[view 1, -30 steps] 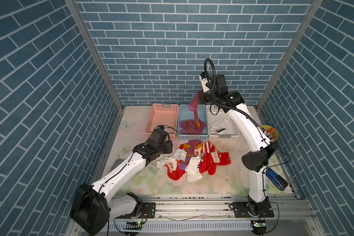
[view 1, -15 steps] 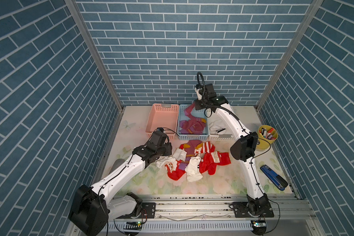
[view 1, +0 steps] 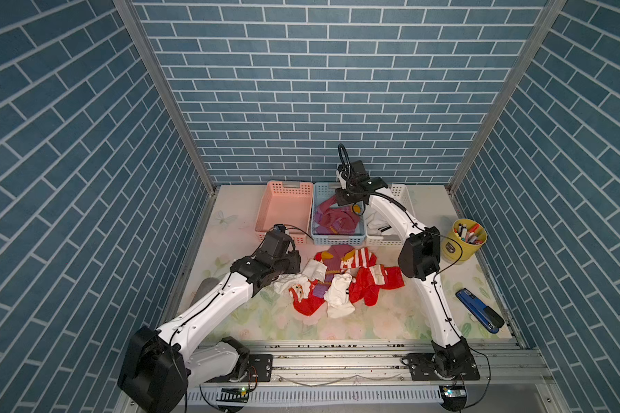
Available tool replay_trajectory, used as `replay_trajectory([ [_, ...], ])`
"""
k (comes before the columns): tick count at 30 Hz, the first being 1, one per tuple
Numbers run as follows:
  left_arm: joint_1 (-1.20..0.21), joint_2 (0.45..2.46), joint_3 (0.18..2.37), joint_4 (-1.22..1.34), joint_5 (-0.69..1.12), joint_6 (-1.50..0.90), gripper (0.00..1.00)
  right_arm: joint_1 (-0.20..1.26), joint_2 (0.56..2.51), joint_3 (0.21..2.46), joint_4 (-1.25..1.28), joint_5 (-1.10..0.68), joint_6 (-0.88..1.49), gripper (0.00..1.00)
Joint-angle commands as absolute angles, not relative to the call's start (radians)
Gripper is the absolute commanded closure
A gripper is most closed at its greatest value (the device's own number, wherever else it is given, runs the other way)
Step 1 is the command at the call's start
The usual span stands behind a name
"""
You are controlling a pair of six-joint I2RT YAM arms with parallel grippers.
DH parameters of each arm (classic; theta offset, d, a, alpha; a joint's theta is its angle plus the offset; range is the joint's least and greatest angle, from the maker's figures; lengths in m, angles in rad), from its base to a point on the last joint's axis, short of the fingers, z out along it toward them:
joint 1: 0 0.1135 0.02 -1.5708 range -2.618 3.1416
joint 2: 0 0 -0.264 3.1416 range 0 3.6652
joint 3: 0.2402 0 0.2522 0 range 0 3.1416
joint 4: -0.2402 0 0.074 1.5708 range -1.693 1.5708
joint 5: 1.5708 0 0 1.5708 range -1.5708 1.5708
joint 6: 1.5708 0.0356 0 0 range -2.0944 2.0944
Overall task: Sort the socks into the basket by color
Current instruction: Place the sock in the bin.
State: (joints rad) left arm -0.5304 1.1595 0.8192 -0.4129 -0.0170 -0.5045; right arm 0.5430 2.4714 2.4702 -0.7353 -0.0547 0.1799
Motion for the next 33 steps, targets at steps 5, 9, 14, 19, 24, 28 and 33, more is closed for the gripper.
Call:
replay_trajectory([
  [5, -0.532, 1.163, 0.806, -0.404, -0.008, -0.509, 0.41, 0.546, 2.368, 2.403, -0.716, -0.056, 0.183, 0.60],
  [9, -0.534, 1.164, 0.803, -0.397, 0.001, -0.514, 0.41, 0.548, 2.234, 2.244, -0.655, -0.058, 0.186, 0.53],
  [14, -0.564, 1.146, 0.787, -0.415, 0.001, -0.533, 0.40, 0.550, 2.018, 1.968, -0.545, -0.061, 0.213, 0.49],
  [19, -0.653, 1.128, 0.747, -0.429, -0.025, -0.597, 0.39, 0.549, 1.862, 1.752, -0.478, -0.059, 0.234, 0.46],
  [24, -0.783, 1.132, 0.726, -0.442, -0.066, -0.675, 0.39, 0.550, 1.773, 1.628, -0.458, -0.061, 0.254, 0.46],
  [28, -0.858, 1.155, 0.716, -0.448, -0.085, -0.730, 0.39, 0.550, 1.692, 1.514, -0.420, -0.069, 0.283, 0.46],
  [33, -0.890, 1.203, 0.678, -0.396, -0.069, -0.767, 0.39, 0.551, 1.614, 1.397, -0.386, -0.076, 0.321, 0.46],
])
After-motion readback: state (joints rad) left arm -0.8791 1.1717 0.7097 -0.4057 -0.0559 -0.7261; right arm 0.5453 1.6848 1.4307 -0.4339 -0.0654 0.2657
